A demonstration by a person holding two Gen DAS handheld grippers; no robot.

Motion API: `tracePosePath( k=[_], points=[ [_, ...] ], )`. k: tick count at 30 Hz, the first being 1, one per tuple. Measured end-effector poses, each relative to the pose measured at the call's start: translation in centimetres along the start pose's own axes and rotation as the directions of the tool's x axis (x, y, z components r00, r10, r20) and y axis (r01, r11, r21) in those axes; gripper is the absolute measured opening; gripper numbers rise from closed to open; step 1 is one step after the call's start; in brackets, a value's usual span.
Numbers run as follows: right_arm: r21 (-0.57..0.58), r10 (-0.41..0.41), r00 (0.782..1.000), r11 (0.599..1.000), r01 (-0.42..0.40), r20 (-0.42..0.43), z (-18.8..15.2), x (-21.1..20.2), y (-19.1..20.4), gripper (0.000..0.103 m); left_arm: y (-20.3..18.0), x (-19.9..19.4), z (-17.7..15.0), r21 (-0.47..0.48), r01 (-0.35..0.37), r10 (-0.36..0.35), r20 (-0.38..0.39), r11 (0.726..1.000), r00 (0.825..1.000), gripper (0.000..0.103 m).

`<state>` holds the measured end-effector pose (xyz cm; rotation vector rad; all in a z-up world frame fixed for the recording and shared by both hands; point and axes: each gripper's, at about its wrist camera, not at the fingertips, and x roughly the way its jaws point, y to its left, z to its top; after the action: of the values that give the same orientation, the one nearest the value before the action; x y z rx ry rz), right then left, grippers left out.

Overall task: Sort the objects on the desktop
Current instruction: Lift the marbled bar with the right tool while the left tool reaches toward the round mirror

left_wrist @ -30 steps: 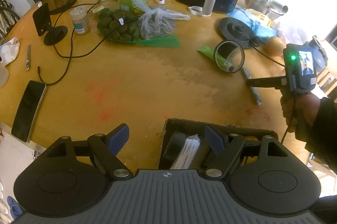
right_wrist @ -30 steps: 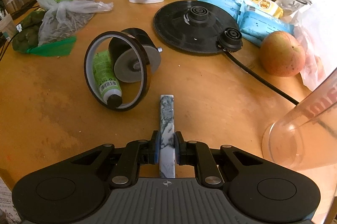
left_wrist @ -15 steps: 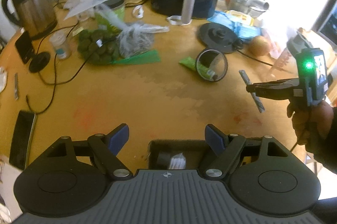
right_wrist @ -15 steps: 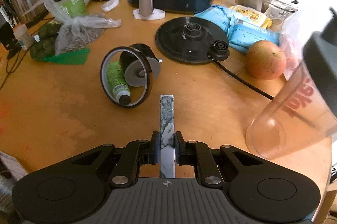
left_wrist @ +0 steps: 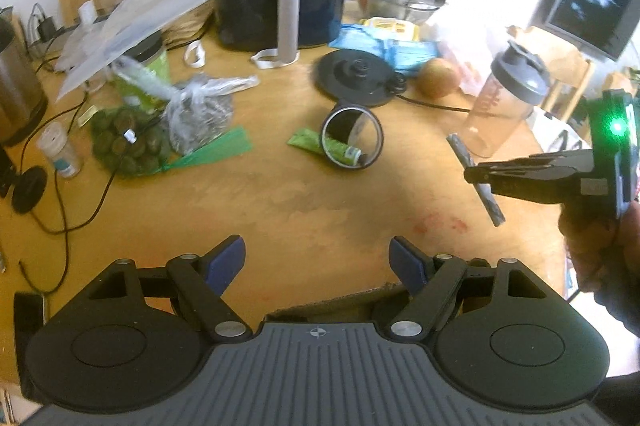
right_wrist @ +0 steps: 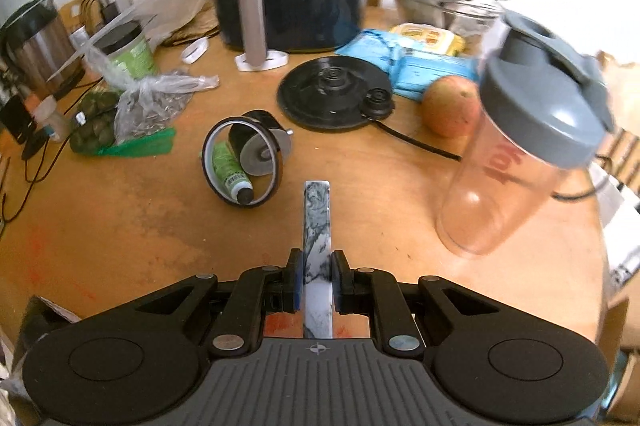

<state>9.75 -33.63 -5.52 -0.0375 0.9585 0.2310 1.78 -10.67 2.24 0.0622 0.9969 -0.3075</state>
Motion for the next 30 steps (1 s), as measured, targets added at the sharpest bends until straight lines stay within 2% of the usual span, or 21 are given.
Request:
tracePosePath(
  k=[6, 15, 22, 30],
  points=[
    [0.071, -0.057, 0.998, 0.996, 0.056, 0.011, -1.3, -2.1, -0.1, 0.017, 0.4, 0.3, 0.3, 0.033, 0.041, -0.041, 0.010, 0.999, 0.999, 0.079],
    [0.102, -0.143, 0.988, 0.985, 0.137, 0.055, -2.5, -5.3, 0.5, 0.017, 0.8, 1.4, 1.0, 0.073, 0.089, -0.091, 0.024, 0.993, 0.996, 0.079],
    [0.118, -0.162, 0.985, 0.981, 0.155, 0.053, -3.4, -7.0, 0.4, 0.017, 0.9, 2.2, 1.8, 0.086, 0.104, -0.107, 0.035, 0.991, 0.994, 0.079],
    [0.132, -0.170, 0.984, 0.978, 0.163, 0.044, -4.1, -7.8, -0.2, 0.017, 0.9, 4.2, 2.8, 0.098, 0.079, -0.083, 0.032, 0.992, 0.996, 0.079]
  ],
)
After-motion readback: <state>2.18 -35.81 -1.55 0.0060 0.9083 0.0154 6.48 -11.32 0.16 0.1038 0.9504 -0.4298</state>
